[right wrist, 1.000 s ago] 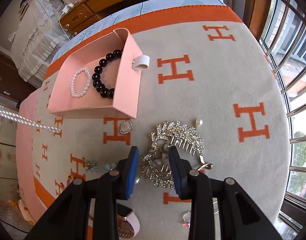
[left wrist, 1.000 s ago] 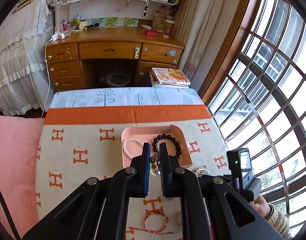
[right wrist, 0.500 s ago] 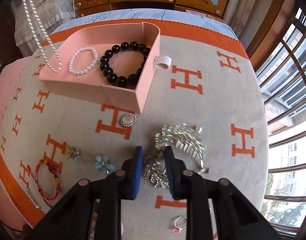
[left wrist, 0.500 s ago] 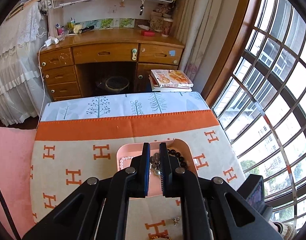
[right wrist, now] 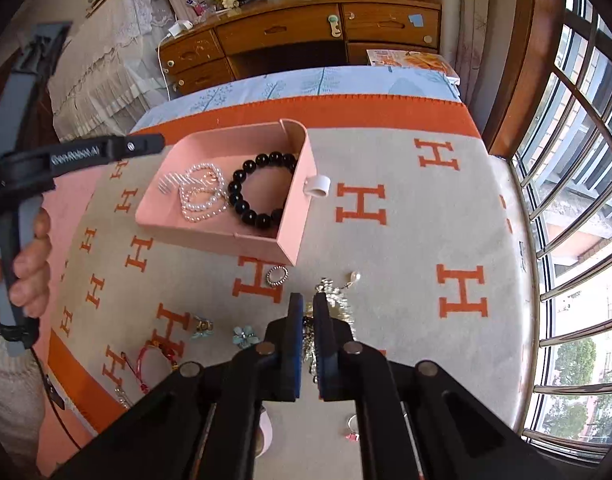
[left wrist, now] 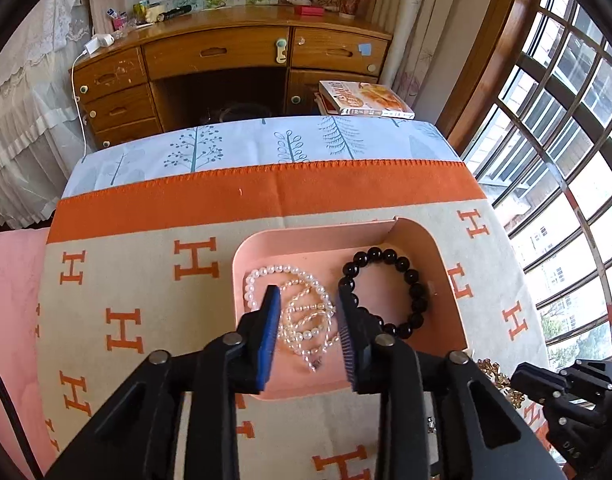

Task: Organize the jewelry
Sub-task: 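Lower the necklace into the box with the left tool while the right tool closes on the comb, then roll the right tool and grasp the gold leaf hair comb, lifting it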

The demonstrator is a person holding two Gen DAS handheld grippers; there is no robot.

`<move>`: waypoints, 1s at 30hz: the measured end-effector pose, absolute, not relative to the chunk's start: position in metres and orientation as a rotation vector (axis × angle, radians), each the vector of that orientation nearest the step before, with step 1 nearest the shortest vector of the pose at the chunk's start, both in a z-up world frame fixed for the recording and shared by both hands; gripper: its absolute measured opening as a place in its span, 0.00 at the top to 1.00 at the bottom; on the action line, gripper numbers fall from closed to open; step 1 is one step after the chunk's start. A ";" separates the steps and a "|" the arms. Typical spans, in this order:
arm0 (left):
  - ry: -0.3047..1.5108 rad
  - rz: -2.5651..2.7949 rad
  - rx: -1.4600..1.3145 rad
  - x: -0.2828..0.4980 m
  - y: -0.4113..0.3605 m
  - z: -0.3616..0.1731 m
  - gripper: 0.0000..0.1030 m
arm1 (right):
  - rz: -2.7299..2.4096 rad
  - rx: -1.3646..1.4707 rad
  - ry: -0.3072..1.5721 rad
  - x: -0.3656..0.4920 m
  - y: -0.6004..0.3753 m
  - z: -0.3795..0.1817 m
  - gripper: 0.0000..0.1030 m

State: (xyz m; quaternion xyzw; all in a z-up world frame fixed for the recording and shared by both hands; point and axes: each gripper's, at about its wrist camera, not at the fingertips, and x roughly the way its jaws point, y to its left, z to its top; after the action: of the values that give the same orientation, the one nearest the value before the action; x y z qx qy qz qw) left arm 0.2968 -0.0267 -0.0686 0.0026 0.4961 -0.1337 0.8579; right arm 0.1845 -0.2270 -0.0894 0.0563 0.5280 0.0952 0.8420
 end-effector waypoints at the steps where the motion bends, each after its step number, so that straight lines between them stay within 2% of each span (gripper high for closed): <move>1: 1.041 -0.281 0.002 0.295 -0.025 -0.070 0.60 | 0.207 0.120 1.111 0.185 -0.226 -0.087 0.98; 12: 1.014 -0.315 0.064 0.259 -0.017 -0.072 0.56 | 0.233 0.125 1.061 0.187 -0.218 -0.063 1.00; 18: 1.047 -0.325 0.028 0.244 -0.003 -0.082 0.56 | 0.215 0.235 1.149 0.207 -0.237 -0.087 0.99; 21: 1.059 -0.325 0.024 0.238 0.004 -0.087 0.56 | 0.165 0.298 1.179 0.214 -0.257 -0.107 0.90; 23: 1.066 -0.321 0.031 0.236 0.006 -0.090 0.56 | 0.132 0.304 1.201 0.217 -0.266 -0.120 0.73; 30: 1.079 -0.326 0.010 0.236 0.007 -0.092 0.55 | 0.150 0.503 1.251 0.230 -0.284 -0.144 0.72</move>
State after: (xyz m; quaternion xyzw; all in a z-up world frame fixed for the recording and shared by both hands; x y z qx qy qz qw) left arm 0.2359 0.0071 -0.0923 0.0048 0.5114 -0.1547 0.8453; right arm 0.2304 -0.2838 -0.1442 0.2328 0.5788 0.0695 0.7784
